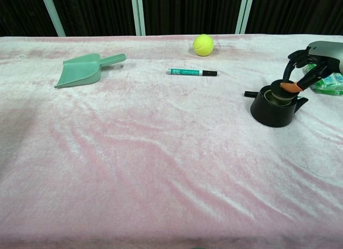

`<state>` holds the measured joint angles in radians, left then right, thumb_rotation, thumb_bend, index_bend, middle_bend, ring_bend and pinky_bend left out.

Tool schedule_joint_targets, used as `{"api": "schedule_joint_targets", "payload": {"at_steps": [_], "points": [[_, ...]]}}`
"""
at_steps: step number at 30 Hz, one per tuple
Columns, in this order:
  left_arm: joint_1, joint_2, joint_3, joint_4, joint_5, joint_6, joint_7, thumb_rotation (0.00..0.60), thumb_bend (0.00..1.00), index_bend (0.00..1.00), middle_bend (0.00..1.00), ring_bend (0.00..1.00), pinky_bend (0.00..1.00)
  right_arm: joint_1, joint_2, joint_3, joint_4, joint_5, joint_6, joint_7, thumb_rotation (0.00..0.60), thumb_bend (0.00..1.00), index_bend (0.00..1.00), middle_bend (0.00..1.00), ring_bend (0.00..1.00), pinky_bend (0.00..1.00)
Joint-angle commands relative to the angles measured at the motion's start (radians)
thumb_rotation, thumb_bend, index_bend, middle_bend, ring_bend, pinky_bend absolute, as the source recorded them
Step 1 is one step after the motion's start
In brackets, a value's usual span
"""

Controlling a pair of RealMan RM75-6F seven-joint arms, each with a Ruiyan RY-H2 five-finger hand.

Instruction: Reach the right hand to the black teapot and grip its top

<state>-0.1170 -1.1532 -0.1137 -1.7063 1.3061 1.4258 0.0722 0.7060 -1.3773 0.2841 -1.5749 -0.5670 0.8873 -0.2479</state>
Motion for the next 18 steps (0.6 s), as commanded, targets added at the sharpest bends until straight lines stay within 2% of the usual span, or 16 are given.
{"api": "schedule_joint_targets", "payload": {"at_steps": [1,18], "points": [[0.0,0.0,0.0,0.0,0.0,0.0,0.0,0.6,0.44,0.19,0.0,0.0,0.07,0.003,-0.002,-0.004,0.004,0.003,-0.002,0.002,0.6,0.41,0.6,0.0,0.08,0.17],[-0.001,0.001,-0.002,-0.001,-0.005,-0.002,0.0,0.6,0.44,0.19,0.0,0.0,0.07,0.01,-0.027,-0.023,0.032,0.002,-0.013,0.026,0.6,0.41,0.6,0.0,0.08,0.17]]}}
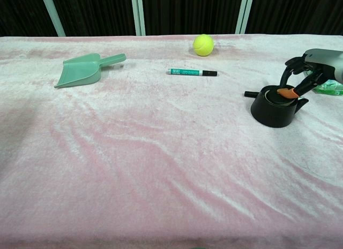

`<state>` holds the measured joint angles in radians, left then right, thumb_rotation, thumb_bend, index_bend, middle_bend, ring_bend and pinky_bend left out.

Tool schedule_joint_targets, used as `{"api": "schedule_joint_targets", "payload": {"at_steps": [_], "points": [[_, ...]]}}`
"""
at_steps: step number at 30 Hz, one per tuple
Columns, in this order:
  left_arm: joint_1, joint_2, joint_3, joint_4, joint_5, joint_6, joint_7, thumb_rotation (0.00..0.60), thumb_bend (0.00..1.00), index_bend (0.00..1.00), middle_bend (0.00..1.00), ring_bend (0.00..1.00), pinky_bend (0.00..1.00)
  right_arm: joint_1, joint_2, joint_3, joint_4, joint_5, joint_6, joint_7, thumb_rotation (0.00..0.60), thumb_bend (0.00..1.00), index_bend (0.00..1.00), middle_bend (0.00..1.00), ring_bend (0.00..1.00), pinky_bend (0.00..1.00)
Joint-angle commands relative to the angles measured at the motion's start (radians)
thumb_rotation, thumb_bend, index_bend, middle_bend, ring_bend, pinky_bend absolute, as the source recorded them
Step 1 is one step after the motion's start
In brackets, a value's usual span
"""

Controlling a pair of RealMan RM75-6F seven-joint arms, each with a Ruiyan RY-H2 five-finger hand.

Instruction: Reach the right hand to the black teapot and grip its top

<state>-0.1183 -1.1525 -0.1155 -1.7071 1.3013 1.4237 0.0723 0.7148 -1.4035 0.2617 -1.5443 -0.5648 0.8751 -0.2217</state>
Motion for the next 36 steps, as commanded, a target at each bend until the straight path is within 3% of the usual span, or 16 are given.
{"api": "schedule_joint_targets", "payload": {"at_steps": [1,36], "points": [[0.0,0.0,0.0,0.0,0.0,0.0,0.0,0.6,0.44,0.19,0.0,0.0,0.07,0.001,-0.002,-0.001,0.001,0.0,0.0,0.0,0.6,0.41,0.6,0.0,0.08,0.17],[-0.001,0.002,-0.001,-0.001,-0.004,-0.002,-0.003,0.6,0.44,0.19,0.0,0.0,0.07,0.012,-0.013,-0.015,0.01,0.001,0.001,0.009,0.6,0.41,0.6,0.0,0.08,0.17]]}}
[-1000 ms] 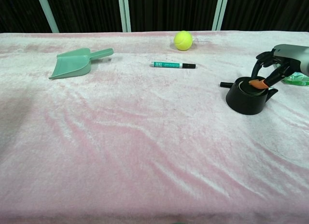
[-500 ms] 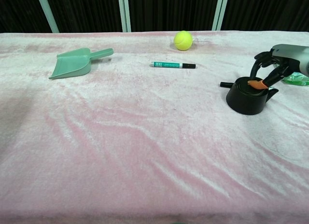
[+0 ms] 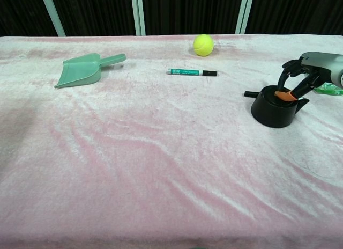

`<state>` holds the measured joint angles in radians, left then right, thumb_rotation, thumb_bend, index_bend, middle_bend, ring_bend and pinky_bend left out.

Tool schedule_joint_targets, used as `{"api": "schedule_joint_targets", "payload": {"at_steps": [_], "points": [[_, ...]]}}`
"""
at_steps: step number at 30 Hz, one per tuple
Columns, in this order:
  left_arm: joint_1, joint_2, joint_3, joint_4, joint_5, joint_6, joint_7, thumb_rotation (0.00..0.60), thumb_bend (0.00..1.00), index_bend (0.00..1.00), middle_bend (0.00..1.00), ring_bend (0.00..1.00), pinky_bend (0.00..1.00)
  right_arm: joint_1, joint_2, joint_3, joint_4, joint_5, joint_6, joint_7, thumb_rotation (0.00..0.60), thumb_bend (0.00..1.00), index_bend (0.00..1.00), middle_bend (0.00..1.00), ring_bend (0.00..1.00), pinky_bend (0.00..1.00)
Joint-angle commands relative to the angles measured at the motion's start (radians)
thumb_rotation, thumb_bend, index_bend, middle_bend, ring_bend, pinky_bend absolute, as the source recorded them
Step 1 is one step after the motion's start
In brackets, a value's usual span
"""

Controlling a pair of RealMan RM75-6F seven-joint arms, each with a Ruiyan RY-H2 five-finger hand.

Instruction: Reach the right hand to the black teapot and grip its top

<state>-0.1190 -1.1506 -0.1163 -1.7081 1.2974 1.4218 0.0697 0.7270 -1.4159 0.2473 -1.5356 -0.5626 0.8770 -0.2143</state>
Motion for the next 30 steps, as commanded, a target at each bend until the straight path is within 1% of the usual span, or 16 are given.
{"api": "schedule_joint_targets", "payload": {"at_steps": [1,4,6,9,12,14,16,20,22,26,28,30], "points": [[0.0,0.0,0.0,0.0,0.0,0.0,0.0,0.6,0.44,0.19,0.0,0.0,0.07,-0.001,0.0,-0.001,0.002,-0.001,-0.001,0.002,0.6,0.41,0.6,0.0,0.08,0.17],[0.0,0.0,0.0,0.0,0.0,0.0,0.0,0.6,0.44,0.19,0.0,0.0,0.07,-0.003,0.002,-0.005,0.002,-0.003,-0.002,0.004,0.6,0.4,0.6,0.0,0.08,0.17],[0.0,0.001,0.0,0.0,0.0,-0.001,0.0,0.6,0.44,0.19,0.0,0.0,0.07,-0.004,0.005,-0.008,0.002,-0.003,-0.005,0.004,0.6,0.38,0.59,0.0,0.08,0.17],[0.0,0.001,0.0,0.0,-0.001,-0.001,0.0,0.6,0.44,0.19,0.0,0.0,0.07,-0.005,0.008,-0.011,0.002,-0.002,-0.007,0.004,0.6,0.33,0.52,0.0,0.08,0.17],[0.0,0.001,0.001,0.0,-0.001,-0.001,0.001,0.6,0.44,0.19,0.0,0.0,0.07,-0.004,0.008,-0.014,0.001,-0.003,0.001,-0.003,0.6,0.28,0.41,0.0,0.08,0.17],[0.0,0.0,0.001,-0.001,-0.001,-0.002,0.003,0.6,0.44,0.19,0.0,0.0,0.07,-0.004,0.009,-0.017,-0.001,-0.006,0.007,-0.009,0.6,0.25,0.3,0.0,0.08,0.17],[0.0,0.0,0.002,-0.002,-0.002,-0.002,0.004,0.6,0.44,0.19,0.0,0.0,0.08,-0.004,0.012,-0.017,-0.005,-0.009,0.008,-0.008,0.6,0.22,0.22,0.0,0.08,0.17],[0.0,0.0,0.001,-0.003,-0.003,-0.002,0.005,0.6,0.44,0.19,0.0,0.0,0.08,-0.011,0.021,-0.013,-0.016,-0.022,0.017,0.001,0.6,0.14,0.1,0.0,0.08,0.17],[0.0,0.0,0.001,-0.003,-0.004,-0.001,0.006,0.6,0.44,0.19,0.0,0.0,0.08,-0.016,0.028,-0.008,-0.021,-0.032,0.022,0.011,0.6,0.12,0.06,0.0,0.08,0.17],[0.001,0.001,0.0,-0.004,-0.004,0.0,0.004,0.6,0.44,0.19,0.0,0.0,0.08,-0.031,0.051,0.007,-0.046,-0.056,0.032,0.042,0.6,0.11,0.04,0.0,0.08,0.17],[0.002,0.001,0.0,-0.004,-0.004,0.002,0.002,0.6,0.44,0.19,0.0,0.0,0.08,-0.047,0.08,0.017,-0.08,-0.081,0.048,0.063,0.6,0.11,0.04,0.0,0.08,0.17],[0.002,0.001,0.0,-0.004,-0.002,0.004,0.001,0.6,0.44,0.19,0.0,0.0,0.08,-0.076,0.125,0.03,-0.138,-0.122,0.081,0.094,0.6,0.11,0.04,0.0,0.08,0.17]]}}
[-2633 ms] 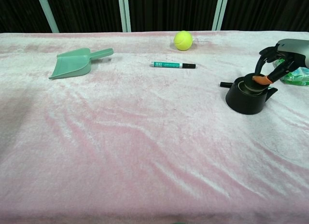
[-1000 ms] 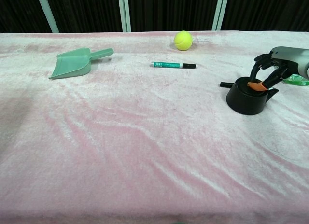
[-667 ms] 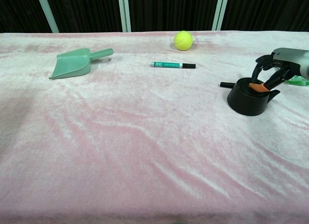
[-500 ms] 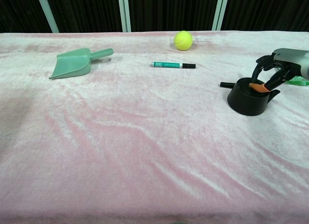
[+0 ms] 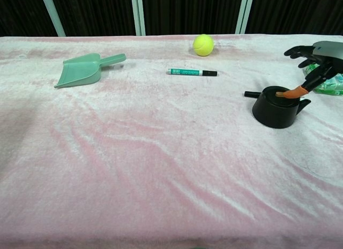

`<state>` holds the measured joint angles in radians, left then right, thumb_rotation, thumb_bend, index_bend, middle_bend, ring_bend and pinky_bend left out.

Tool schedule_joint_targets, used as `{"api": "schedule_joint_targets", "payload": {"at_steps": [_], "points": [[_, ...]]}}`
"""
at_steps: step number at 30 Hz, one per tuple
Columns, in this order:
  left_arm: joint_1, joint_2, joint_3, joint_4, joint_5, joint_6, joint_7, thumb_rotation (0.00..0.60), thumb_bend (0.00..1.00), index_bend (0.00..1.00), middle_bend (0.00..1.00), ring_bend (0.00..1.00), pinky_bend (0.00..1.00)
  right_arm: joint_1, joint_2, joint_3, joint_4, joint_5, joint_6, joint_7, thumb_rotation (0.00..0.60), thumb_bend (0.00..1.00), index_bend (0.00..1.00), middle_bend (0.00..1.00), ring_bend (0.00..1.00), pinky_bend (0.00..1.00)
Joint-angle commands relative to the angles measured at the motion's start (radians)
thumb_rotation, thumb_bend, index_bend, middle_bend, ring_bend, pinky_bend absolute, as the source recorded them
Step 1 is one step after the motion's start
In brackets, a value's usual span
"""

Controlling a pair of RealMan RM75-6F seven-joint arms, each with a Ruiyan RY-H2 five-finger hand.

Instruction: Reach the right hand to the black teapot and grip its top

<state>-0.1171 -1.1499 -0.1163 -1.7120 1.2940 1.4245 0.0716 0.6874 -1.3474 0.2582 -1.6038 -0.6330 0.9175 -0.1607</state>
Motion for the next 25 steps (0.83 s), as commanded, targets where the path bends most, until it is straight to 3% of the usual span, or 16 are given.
{"api": "schedule_joint_targets", "payload": {"at_steps": [1,6,10,13,17,25], "points": [[0.0,0.0,0.0,0.0,0.002,0.002,-0.002,0.6,0.44,0.19,0.0,0.0,0.08,-0.056,0.085,0.024,-0.106,-0.078,0.063,0.055,0.6,0.11,0.04,0.0,0.08,0.17],[0.001,-0.005,-0.003,0.002,0.012,0.011,-0.01,0.6,0.44,0.19,0.0,0.0,0.08,-0.189,0.249,-0.026,-0.293,-0.279,0.208,0.081,0.6,0.11,0.04,0.0,0.08,0.17],[0.003,-0.008,-0.003,0.007,0.026,0.027,-0.007,0.6,0.44,0.18,0.0,0.0,0.08,-0.317,0.317,-0.149,-0.336,-0.484,0.375,0.002,0.6,0.11,0.04,0.0,0.08,0.17],[0.006,-0.012,-0.005,0.007,0.031,0.038,-0.011,0.6,0.44,0.17,0.0,0.0,0.08,-0.411,0.293,-0.23,-0.292,-0.613,0.519,-0.061,0.6,0.11,0.04,0.0,0.08,0.17],[0.008,-0.014,-0.006,0.007,0.035,0.045,-0.012,0.6,0.44,0.17,0.0,0.0,0.08,-0.509,0.231,-0.301,-0.219,-0.703,0.633,-0.064,0.6,0.11,0.03,0.0,0.07,0.17],[0.013,-0.013,-0.007,0.003,0.033,0.05,-0.017,0.6,0.44,0.17,0.0,0.0,0.08,-0.596,0.11,-0.337,-0.073,-0.79,0.73,-0.07,0.6,0.11,0.02,0.0,0.07,0.17]]}}
